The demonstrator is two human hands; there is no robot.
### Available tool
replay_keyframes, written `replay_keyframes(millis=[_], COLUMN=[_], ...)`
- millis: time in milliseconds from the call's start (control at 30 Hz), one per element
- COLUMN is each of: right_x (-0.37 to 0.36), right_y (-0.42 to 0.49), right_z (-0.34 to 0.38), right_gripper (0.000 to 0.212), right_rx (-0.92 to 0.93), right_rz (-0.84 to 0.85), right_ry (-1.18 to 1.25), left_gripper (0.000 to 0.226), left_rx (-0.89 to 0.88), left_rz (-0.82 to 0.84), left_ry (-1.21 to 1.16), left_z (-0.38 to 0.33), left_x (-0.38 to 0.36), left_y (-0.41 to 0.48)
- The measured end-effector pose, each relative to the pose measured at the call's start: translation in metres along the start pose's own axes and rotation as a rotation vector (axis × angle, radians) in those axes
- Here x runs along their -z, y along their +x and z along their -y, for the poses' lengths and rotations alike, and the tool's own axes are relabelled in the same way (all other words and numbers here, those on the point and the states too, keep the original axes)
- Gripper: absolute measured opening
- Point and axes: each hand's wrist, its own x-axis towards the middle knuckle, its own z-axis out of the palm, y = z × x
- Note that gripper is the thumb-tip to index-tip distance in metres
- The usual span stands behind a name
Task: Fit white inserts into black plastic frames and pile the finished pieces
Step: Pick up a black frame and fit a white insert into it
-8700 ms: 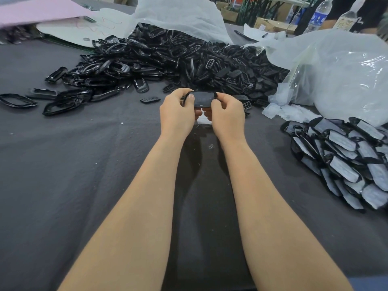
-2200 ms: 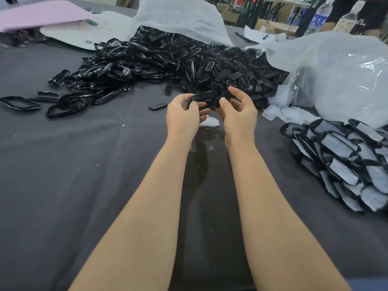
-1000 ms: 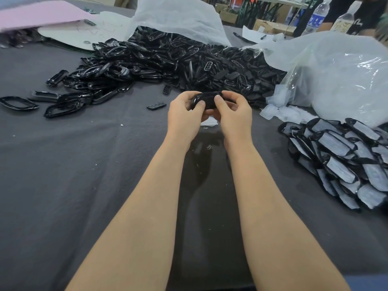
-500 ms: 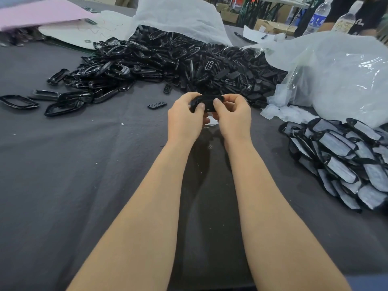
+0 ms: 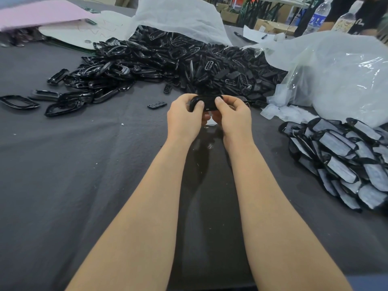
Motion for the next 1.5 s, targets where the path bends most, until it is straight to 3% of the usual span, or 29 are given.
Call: replay_keyframes(millis=[267,500,800,933,1067,1200,1367,1500], right_x=[0.0,-0.001,-0.003,-0.002,0.0,0.006,0.0,0.001], right_y=[-0.001,-0.001,-0.004,-0.005,-0.004,-0.004,-0.005,-0.005], right_z=[0.001,0.003,0.0,0.0,0.001,0.002,-0.003,-0.004], right_gripper=[0.008,0.01,0.003,0.004,0.008,0.021,0.037,0.034], right_rx=[0.017,-0.007,0.139,0.167,0.169,0.287,0.174,0.216], right_rz=[-0.026,-0.01,-0.043,-0.049,-0.055,-0.093,0.148,0.149], right_ry=[-0.055,-0.039,-0.339,-0.365,-0.307,-0.604,-1.121,-1.157], left_gripper=[0.022,0.013,0.017,0.014,0.014,0.014,0.019,0.019], left_rx=[0.036,0.05,-0.001,-0.067,-0.045,0.058,0.108,0.089], left_rz=[-0.004,0.006,-0.036,-0.033,-0.095,-0.275,-0.304,-0.265], left_ry=[-0.069,-0.183,0.03,0.166,0.073,-0.229,-0.319,-0.283], left_z=[-0.001,-0.005,-0.002,-0.003,-0.006,-0.006,-0.006,-0.005], left_x=[0.0,0.0,0.001,0.002,0.007,0.015,0.014,0.011], left_y=[0.001,-0.002,-0.002,-0.003,0.001,0.007,0.007,0.005])
